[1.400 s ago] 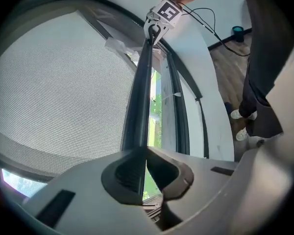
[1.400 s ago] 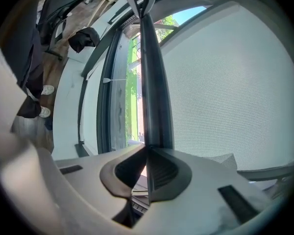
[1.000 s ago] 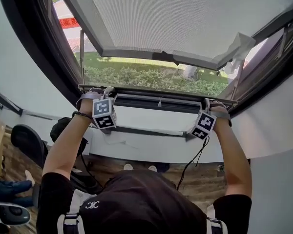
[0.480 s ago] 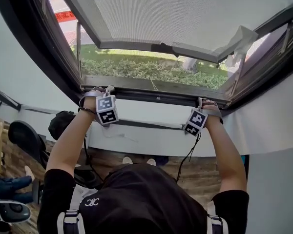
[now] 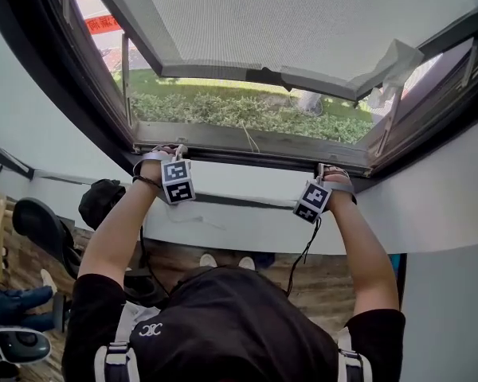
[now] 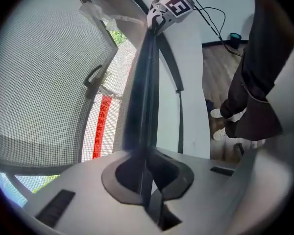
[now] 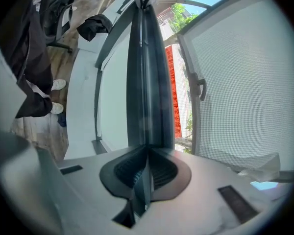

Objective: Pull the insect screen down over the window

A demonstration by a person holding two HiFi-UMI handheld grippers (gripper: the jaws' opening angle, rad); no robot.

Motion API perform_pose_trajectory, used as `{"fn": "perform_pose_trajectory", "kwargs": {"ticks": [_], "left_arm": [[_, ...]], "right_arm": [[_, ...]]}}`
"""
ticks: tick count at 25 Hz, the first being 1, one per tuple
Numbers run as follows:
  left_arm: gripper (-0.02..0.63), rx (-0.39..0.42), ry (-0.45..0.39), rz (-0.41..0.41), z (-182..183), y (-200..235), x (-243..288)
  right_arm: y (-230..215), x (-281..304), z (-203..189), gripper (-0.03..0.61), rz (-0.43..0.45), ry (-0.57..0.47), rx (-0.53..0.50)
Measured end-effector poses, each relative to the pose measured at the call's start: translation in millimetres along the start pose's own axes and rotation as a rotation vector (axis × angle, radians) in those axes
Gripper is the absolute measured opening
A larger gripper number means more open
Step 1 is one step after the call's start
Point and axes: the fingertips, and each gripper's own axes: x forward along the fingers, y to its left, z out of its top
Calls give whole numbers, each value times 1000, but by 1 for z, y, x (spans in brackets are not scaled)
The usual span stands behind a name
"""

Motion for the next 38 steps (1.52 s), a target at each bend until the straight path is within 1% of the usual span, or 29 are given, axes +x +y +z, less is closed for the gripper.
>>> {"fn": "perform_pose_trajectory", "kwargs": {"ticks": [3, 6, 8, 10, 13, 16, 18, 20, 22, 24, 26, 29, 31, 33, 35, 38], "left_arm": [[20, 1, 0, 1, 0, -3, 6], [18, -9, 4, 10, -1, -2, 5], [17, -3, 19, -11, -1, -4, 5], [12, 6, 29, -45, -1, -6, 3], [5, -10, 26, -89, -2, -8, -1], [3, -1, 19, -97, -2, -6, 1], [3, 11, 8, -96, -1, -3, 4], [6, 29, 11, -87, -1, -3, 5], [11, 41, 14, -46, -1, 1, 5], [21, 24, 8, -6, 0, 6, 5], [20, -6, 11, -12, 0, 6, 4], [17, -8, 25, -59, -1, 3, 4], [12, 0, 39, -74, -1, 0, 4], [11, 11, 52, -61, -3, -1, 5], [11, 3, 54, -42, -4, -1, 7], [26, 14, 49, -17, -1, 1, 10]], "right_arm": [[9, 14, -7, 23, -19, 32, -29], [4, 8, -3, 23, -23, 11, 3], [2, 1, 3, 24, -5, -8, 26], [6, 4, 0, 24, 17, -2, 7], [5, -3, 5, 23, 48, -18, 23], [7, 10, -5, 24, 22, 13, -29], [6, 16, -6, 23, -3, 16, -45], [5, 18, -4, 23, -9, 14, -44], [1, 18, -5, 23, -22, 5, -35], [-3, 18, -5, 23, -45, 3, -23], [-4, 18, -6, 23, -52, 12, -22], [-2, 18, -6, 23, -41, 15, -31], [1, 18, -5, 23, -34, 32, -41], [2, 19, -4, 23, -49, 45, -50], [4, 22, -2, 25, -63, 45, -51], [4, 23, -3, 24, -40, 37, -50]]}}
